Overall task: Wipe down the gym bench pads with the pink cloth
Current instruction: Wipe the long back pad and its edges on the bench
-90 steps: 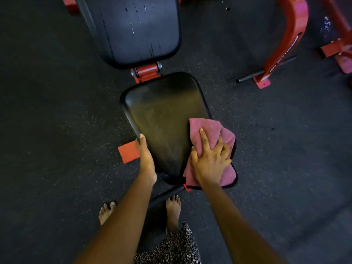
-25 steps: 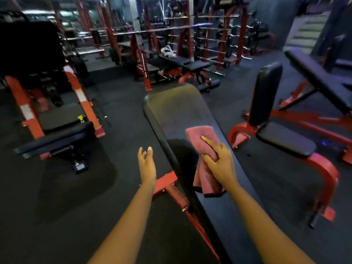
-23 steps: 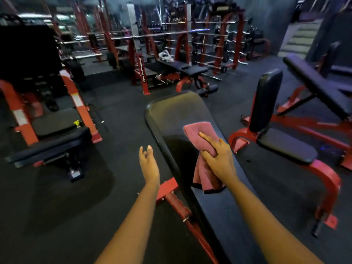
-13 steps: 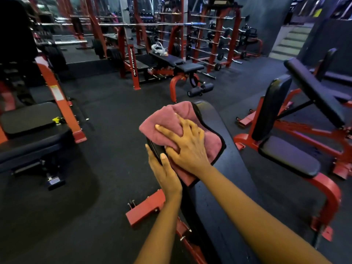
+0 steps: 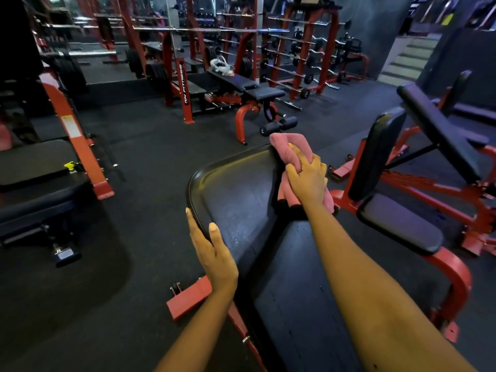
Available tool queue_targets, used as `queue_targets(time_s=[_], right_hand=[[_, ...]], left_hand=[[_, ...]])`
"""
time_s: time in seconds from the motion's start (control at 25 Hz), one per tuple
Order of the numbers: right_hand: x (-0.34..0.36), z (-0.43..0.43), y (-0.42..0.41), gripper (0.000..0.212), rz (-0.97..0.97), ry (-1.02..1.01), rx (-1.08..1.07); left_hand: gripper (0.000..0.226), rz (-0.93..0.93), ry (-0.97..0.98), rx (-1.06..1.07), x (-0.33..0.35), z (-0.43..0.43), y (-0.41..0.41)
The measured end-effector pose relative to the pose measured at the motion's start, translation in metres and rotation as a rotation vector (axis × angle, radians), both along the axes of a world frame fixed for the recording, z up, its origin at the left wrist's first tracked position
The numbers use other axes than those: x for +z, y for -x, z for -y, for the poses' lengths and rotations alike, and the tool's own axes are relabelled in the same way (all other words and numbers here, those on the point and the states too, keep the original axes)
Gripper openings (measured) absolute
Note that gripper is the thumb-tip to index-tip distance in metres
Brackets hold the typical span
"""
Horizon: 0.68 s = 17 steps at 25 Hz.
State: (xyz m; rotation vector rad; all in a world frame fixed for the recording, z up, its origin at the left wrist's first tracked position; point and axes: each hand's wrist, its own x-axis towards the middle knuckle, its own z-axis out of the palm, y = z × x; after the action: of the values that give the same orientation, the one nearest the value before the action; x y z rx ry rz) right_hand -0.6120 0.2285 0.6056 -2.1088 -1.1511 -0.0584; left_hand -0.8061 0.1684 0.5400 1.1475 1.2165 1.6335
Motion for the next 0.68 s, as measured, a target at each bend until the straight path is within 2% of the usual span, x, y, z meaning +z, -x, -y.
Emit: queue_targets(time_s=[0.16,0.28,0.4,0.48,0.56,0.68], right_hand=[[-0.008,0.025,0.028,0.056,0.021,-0.015,-0.017],[-0.032,0.075,0.083,0.063,0.073,0.0,0.085],[-0.06,0.128,0.133,0.064,0.095,0.054,0.21],[-0.079,0.15,0.153,0.063,0.179,0.039,0.202],[-0.089,0.16,0.159,0.062,0.236,0.005,0.2],[-0.09,0.16,0.143,0.059,0.142,-0.008,0.203]], left_hand=[[0.071,-0.004,-0.006,0.034,0.009,0.004,0.0],[0.066,-0.033,0.005,0.029,0.01,0.001,0.002],[0.054,-0.118,0.079,-0.091,0.015,0.018,0.018],[0.052,-0.26,0.012,-0.13,0.017,0.041,0.034],[0.05,-0.437,-0.165,-0.158,0.025,0.062,0.045],[0.053,-0.877,-0.452,-0.345,0.048,0.05,0.04]])
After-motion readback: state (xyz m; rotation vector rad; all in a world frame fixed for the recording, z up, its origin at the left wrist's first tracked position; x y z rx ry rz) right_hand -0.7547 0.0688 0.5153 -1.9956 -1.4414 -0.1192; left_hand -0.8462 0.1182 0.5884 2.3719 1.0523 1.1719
